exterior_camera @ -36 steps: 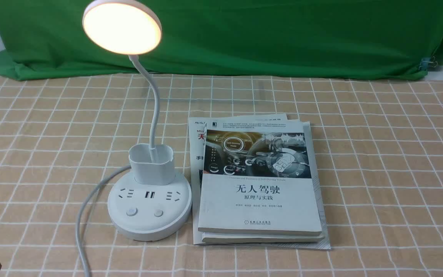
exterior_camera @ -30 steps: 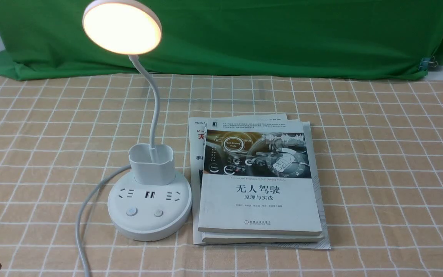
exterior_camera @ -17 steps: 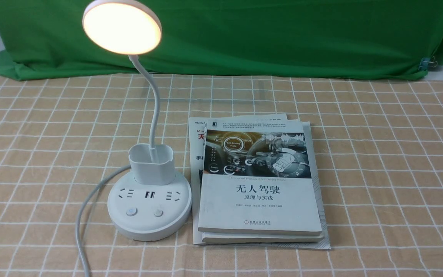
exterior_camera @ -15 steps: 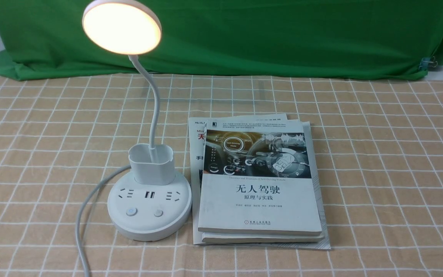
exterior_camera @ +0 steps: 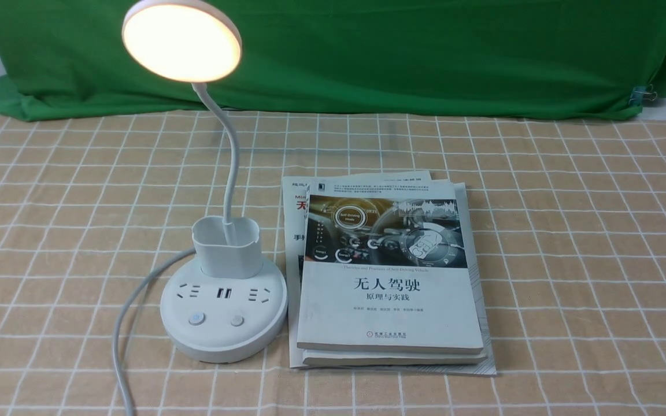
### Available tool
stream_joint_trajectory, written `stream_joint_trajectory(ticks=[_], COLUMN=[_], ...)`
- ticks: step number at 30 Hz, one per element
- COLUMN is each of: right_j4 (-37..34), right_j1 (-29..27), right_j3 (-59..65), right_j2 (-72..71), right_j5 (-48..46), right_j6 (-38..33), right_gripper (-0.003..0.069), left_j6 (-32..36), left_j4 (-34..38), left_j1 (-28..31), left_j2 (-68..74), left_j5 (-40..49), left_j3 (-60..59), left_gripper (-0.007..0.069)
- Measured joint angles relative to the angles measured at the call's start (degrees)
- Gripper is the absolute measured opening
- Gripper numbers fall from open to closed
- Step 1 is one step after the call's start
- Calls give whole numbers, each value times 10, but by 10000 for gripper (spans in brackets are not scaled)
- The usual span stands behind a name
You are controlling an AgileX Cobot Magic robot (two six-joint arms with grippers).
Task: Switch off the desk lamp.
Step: Use the left arm to press the button switch on the lamp holder
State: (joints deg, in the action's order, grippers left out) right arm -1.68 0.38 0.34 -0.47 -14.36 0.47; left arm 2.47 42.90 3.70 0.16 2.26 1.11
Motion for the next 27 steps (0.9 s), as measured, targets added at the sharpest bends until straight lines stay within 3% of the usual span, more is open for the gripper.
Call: stream_joint_trajectory(ticks=[4,11,17,21,27], right_j4=[0,0,0,0,0], right_j1=[0,0,0,0,0], right_j3=[0,0,0,0,0], right_j2=[0,0,0,0,0], right_j5=[0,0,-1,-1,-1], right_j6=[0,0,0,0,0], right_gripper=[243,243,243,243,243], left_j6=[1,26,52,58,2], left_j4=[-85,-214,-245,-263,-332], left_j1=[-3,-3,-27,-114,-259], left_j2=[64,367,553,679,831], left_j5=[140,448,491,491,511], left_j3=[96,317,400,460,577], left_gripper=[-3,-3,-3,-3,-3])
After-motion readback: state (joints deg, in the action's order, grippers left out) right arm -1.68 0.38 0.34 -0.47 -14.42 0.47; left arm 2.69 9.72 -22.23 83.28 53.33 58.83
